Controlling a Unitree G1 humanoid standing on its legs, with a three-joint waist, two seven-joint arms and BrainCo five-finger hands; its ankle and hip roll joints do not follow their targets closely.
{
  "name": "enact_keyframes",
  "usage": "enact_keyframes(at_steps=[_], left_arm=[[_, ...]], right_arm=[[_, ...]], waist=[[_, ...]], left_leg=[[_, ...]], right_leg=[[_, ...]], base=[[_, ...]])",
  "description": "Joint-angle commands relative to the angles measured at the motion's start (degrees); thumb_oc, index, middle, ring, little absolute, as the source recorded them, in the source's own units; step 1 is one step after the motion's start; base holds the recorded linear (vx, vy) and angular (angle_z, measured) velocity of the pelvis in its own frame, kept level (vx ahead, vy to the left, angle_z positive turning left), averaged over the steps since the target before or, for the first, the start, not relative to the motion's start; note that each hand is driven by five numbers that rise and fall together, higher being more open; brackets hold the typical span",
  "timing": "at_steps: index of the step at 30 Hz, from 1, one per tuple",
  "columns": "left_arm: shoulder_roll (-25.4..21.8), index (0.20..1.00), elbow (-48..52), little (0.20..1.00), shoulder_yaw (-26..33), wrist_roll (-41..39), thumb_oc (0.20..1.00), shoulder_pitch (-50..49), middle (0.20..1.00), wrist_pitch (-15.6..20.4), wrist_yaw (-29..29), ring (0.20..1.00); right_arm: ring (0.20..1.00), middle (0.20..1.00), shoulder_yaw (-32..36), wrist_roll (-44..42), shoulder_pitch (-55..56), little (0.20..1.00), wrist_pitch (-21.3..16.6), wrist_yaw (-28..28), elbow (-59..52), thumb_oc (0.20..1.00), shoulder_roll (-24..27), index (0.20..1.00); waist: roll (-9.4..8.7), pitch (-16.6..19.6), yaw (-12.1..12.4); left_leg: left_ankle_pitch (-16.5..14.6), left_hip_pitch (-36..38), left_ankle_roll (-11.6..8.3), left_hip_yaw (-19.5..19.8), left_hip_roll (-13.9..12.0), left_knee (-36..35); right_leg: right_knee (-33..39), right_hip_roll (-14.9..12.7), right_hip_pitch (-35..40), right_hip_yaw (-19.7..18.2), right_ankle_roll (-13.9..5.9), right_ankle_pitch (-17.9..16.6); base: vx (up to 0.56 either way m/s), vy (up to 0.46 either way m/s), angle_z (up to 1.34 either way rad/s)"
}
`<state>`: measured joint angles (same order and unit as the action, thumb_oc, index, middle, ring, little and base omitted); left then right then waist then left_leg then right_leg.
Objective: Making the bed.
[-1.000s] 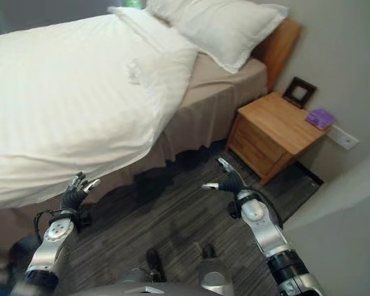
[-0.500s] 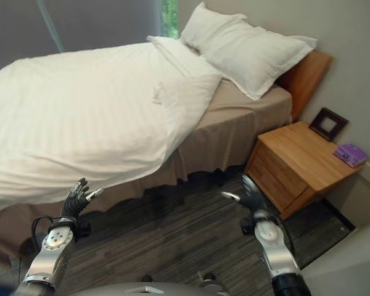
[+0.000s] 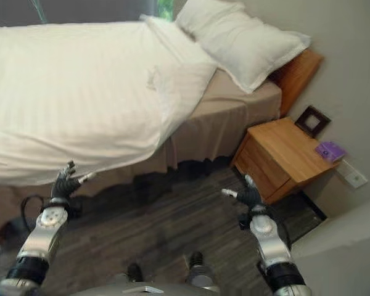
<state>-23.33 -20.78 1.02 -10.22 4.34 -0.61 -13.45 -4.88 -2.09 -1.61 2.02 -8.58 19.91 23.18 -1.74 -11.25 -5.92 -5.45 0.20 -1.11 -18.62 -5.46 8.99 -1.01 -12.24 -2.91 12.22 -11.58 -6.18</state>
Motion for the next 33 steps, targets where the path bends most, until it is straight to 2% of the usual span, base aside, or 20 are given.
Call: enact_keyframes(at_steps=[1,4,6,7,8,9,13,14,15,17,18,21,22,25,27,28,29,30,31,33], left_arm=[[-3.4,1.000,10.2,1.000,1.4,-1.5,1.000,0.6,1.000,4.6,-0.2,1.000],[-2.3,1.000,12.7,1.000,3.2,-3.0,1.000,-1.4,1.000,5.3,-0.4,1.000],[-1.2,1.000,13.3,1.000,3.8,-4.4,1.000,-2.6,1.000,5.8,-0.4,1.000],[-1.2,1.000,13.3,1.000,3.8,-4.4,1.000,-2.6,1.000,5.8,-0.4,1.000],[-0.7,1.000,13.7,1.000,4.2,-4.9,1.000,-3.2,1.000,6.0,-0.2,1.000],[-0.6,1.000,14.8,1.000,4.2,-5.6,1.000,-3.8,1.000,5.9,-0.1,1.000],[-0.6,1.000,15.4,1.000,2.5,-7.0,1.000,-2.5,1.000,6.2,0.4,1.000],[-0.2,1.000,15.2,1.000,2.3,-7.1,1.000,-2.5,1.000,6.2,0.2,1.000],[-0.1,1.000,15.0,1.000,2.3,-6.9,1.000,-2.3,1.000,5.9,0.3,1.000],[-0.1,1.000,14.9,1.000,3.1,-6.4,1.000,-2.9,1.000,5.6,0.7,1.000],[-0.1,1.000,14.7,1.000,3.8,-5.0,1.000,-3.8,1.000,5.5,1.0,1.000],[0.4,1.000,14.0,1.000,4.7,-5.0,1.000,-4.7,1.000,5.2,0.9,1.000],[0.5,1.000,13.6,1.000,5.3,-4.9,1.000,-5.3,1.000,5.0,0.7,1.000],[-0.2,1.000,12.9,1.000,6.8,-4.8,1.000,-6.8,1.000,4.7,0.8,1.000],[-0.2,1.000,12.9,1.000,7.2,-4.6,1.000,-7.8,1.000,4.4,1.0,1.000],[-1.1,1.000,12.2,1.000,7.6,-4.1,1.000,-7.9,1.000,3.6,0.8,1.000],[-1.2,1.000,12.2,1.000,7.6,-4.1,1.000,-7.9,1.000,3.5,0.8,1.000],[-2.0,1.000,12.0,1.000,7.1,-3.7,1.000,-7.1,1.000,3.2,0.6,1.000],[-3.2,1.000,11.3,1.000,5.8,-3.9,1.000,-4.6,1.000,3.3,-0.3,1.000],[-4.7,1.000,10.5,1.000,4.8,-4.1,1.000,-1.9,1.000,3.3,-0.9,1.000]], right_arm=[[1.000,1.000,2.5,3.0,-0.7,1.000,-1.4,-1.2,-2.8,1.000,-0.2,1.000],[1.000,1.000,2.0,2.4,0.5,1.000,-1.7,-0.3,-2.5,1.000,-0.3,1.000],[1.000,1.000,1.1,3.0,-0.5,1.000,-1.9,0.0,-2.3,1.000,1.5,1.000],[1.000,1.000,1.1,3.0,-0.5,1.000,-1.9,0.0,-2.3,1.000,1.5,1.000],[1.000,1.000,0.4,3.0,-1.0,1.000,-1.9,0.3,-2.3,1.000,2.1,1.000],[1.000,1.000,-0.4,2.6,-1.9,1.000,-1.9,0.3,-1.9,1.000,3.4,1.000],[1.000,1.000,-0.3,1.6,-3.1,1.000,-1.6,0.0,-1.9,1.000,4.9,1.000],[1.000,1.000,-0.5,1.4,-3.5,1.000,-1.3,0.2,-2.0,1.000,5.3,1.000],[1.000,1.000,-0.4,1.4,-4.1,1.000,-0.7,0.5,-1.8,1.000,5.7,1.000],[1.000,1.000,-0.8,1.5,-4.7,1.000,-0.4,1.6,-1.7,1.000,6.2,1.000],[1.000,1.000,-1.2,2.0,-4.8,1.000,-0.6,2.2,-1.0,1.000,6.5,1.000],[1.000,1.000,-2.1,2.6,-5.6,1.000,-0.6,2.8,-0.7,1.000,7.1,1.000],[1.000,1.000,-2.4,3.2,-6.6,1.000,-0.6,3.0,-0.5,1.000,8.0,1.000],[1.000,1.000,-3.0,3.3,-8.6,1.000,-0.3,3.6,0.1,1.000,8.4,1.000],[1.000,1.000,-3.6,3.7,-8.7,1.000,-0.4,4.0,0.0,1.000,7.8,1.000],[1.000,1.000,-4.8,4.5,-9.2,1.000,-0.6,4.8,0.3,1.000,6.1,1.000],[1.000,1.000,-4.8,4.5,-9.2,1.000,-0.6,4.8,0.3,1.000,6.0,1.000],[1.000,1.000,-5.2,5.0,-9.8,1.000,-0.4,4.8,0.4,1.000,5.7,1.000],[1.000,1.000,-6.4,6.0,-11.9,1.000,-0.1,4.6,0.4,1.000,5.5,1.000],[1.000,1.000,-6.6,5.2,-14.4,1.000,0.3,4.1,1.2,1.000,5.2,1.000]], waist=[[-0.47,0.2,-0.2],[-0.98,1.8,0.6],[1.24,2.0,0.5],[1.24,2.1,0.4],[1.85,1.7,0.9],[1.29,0.3,2.2],[-0.41,-3.1,3.8],[-0.87,-3.6,4.7],[-1.28,-3.9,5.1],[-1.43,-3.6,5.6],[-0.39,-3.0,5.8],[0.83,-2.3,6.3],[1.73,-1.7,6.5],[1.81,0.1,7.3],[1.16,1.1,7.7],[-0.71,2.1,8.7],[-0.86,2.1,8.9],[-1.27,1.7,8.8],[-1.24,0.1,7.6],[-0.94,-1.4,6.4]], left_leg=[[-1.8,17.8,-6.48,0.4,-3.6,-14.0],[-1.6,21.5,-7.96,0.3,-5.0,-14.0],[4.4,20.9,-9.36,1.6,-8.8,-7.9],[4.5,20.6,-9.45,1.8,-8.9,-7.8],[8.9,17.9,-9.62,3.1,-10.8,-0.7],[14.6,10.1,-8.10,5.9,-12.8,12.2],[14.5,3.6,-6.81,4.2,-12.7,19.4],[11.3,0.7,-6.66,4.1,-9.0,19.1],[8.2,-2.6,-6.16,2.8,-5.8,19.2],[6.5,-4.7,-4.94,-1.4,-3.6,13.1],[6.3,-5.0,-5.01,-6.7,-1.5,4.1],[11.2,-4.7,-5.24,-9.5,0.7,-5.8],[14.8,-5.3,-5.82,-12.9,0.2,-12.6],[14.7,-5.2,-5.32,-13.0,-1.0,-13.8],[15.2,-4.5,-4.57,-11.2,0.1,-14.0],[13.0,-1.7,-1.75,-12.1,1.7,-14.0],[12.8,-1.7,-1.55,-12.3,1.9,-14.0],[11.2,0.0,-0.05,-12.8,2.8,-14.0],[8.9,3.3,1.61,-12.5,3.4,-14.0],[6.8,5.5,2.23,-11.5,2.9,-14.0]], right_leg=[[6.0,-4.8,-8.9,-1.8,-0.38,-3.5],[5.3,-3.5,-6.4,-0.2,0.02,-4.2],[4.9,-0.2,-4.4,0.4,1.67,-3.3],[4.9,-0.1,-4.5,0.6,1.81,-3.4],[5.0,1.5,-2.7,1.0,3.38,-2.2],[6.0,3.5,1.4,1.8,6.77,0.8],[6.0,4.0,5.3,2.9,8.81,4.1],[6.0,3.9,6.6,2.6,8.86,4.8],[6.0,3.6,7.5,2.5,8.47,5.0],[6.0,4.2,9.2,2.3,7.88,5.5],[6.0,5.5,11.7,2.5,7.06,8.0],[6.0,6.9,14.6,2.6,6.84,9.7],[6.0,8.3,17.5,3.1,7.01,11.3],[6.0,8.4,22.2,3.3,6.36,13.1],[6.0,8.2,23.7,2.6,6.20,13.5],[-4.9,6.5,22.4,2.8,3.97,9.9],[-5.7,6.2,22.0,2.6,3.71,10.3],[-14.1,4.5,18.0,2.6,1.13,6.9],[-28.6,1.5,9.9,1.0,-1.94,-0.5],[-35.5,0.5,2.7,-0.2,-1.18,1.5]], base=[[0.45,-0.385,0.02],[0.38,-0.334,0.14],[0.37,-0.348,0.05],[0.24,-0.316,0.04],[0.27,-0.496,0.06],[0.27,-0.489,0.09],[0.26,-0.416,-0.02],[0.24,-0.141,0.42],[0.39,-0.204,0.33],[0.47,-0.114,0.06],[0.58,-0.028,-0.09],[0.42,-0.007,0.01],[0.46,-0.021,0.04],[0.52,0.004,0.13],[0.57,0.028,-0.02],[0.54,0.054,-0.23],[0.41,0.118,-0.48],[0.30,0.163,-0.59],[0.29,0.157,-0.50],[0.28,0.055,0.12]])
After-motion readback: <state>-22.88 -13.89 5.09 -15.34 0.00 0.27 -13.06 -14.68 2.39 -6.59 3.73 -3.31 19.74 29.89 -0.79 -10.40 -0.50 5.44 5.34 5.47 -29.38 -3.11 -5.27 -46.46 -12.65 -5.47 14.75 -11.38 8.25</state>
